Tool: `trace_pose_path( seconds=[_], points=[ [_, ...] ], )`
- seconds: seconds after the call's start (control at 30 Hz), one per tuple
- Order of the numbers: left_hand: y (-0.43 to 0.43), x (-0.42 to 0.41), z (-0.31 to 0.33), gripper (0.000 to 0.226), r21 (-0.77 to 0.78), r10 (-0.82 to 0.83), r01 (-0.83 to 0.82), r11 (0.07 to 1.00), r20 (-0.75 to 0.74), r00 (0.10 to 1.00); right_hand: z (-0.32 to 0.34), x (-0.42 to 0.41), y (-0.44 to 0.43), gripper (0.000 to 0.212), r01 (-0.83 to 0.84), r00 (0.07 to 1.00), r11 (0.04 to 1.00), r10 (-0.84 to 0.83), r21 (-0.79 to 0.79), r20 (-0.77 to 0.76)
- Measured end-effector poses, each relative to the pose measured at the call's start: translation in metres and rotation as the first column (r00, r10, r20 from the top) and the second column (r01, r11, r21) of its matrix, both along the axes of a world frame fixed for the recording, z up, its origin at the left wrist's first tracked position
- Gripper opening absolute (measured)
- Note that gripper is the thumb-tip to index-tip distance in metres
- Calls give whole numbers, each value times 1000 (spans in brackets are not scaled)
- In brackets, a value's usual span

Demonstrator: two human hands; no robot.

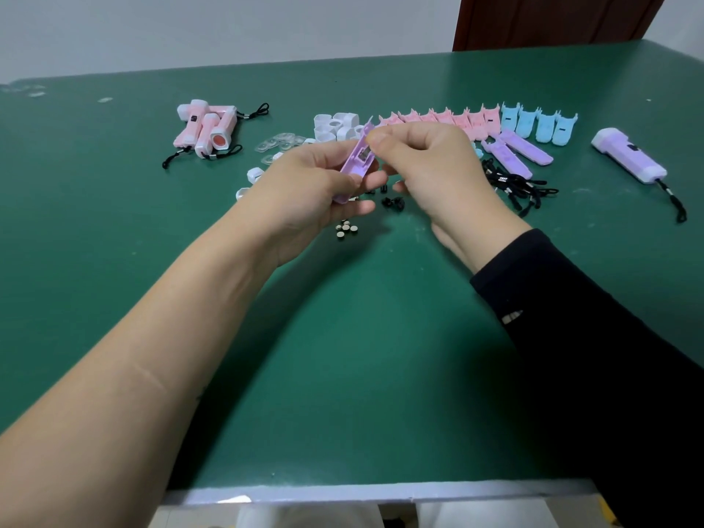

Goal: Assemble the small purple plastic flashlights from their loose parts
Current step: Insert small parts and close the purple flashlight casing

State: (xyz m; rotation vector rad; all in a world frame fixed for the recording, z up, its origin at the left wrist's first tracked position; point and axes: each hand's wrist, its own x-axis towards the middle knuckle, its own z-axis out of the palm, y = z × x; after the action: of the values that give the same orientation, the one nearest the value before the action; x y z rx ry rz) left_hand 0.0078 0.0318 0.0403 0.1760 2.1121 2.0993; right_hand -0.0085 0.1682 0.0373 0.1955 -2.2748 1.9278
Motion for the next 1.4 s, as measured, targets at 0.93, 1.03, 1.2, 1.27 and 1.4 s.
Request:
trace_pose_path(
  seconds=[0.93, 1.03, 1.2, 1.27, 1.4],
  points=[
    [-3, -3, 2, 61, 75, 204, -208, 975, 57, 977, 4, -6, 8, 17, -176, 947, 891, 269, -418, 174],
    [-2, 0, 3, 52, -10, 201, -202, 979, -34, 979, 4, -6, 7, 24, -241, 944, 893, 306, -379, 122],
    [0, 2, 5, 44, -77, 194, -199, 977, -75, 978, 2, -5, 6, 25, -253, 967, 959, 254, -131, -9],
    [0, 2, 6, 37, -69, 194, -199, 978, -66, 979, 2, -5, 6, 24, -219, 973, 976, 220, 11, -68],
    [-1, -1, 4, 17, -89, 213, -219, 972, -76, 974, 2, -4, 5, 22, -208, 969, 970, 221, 123, -108]
  ],
)
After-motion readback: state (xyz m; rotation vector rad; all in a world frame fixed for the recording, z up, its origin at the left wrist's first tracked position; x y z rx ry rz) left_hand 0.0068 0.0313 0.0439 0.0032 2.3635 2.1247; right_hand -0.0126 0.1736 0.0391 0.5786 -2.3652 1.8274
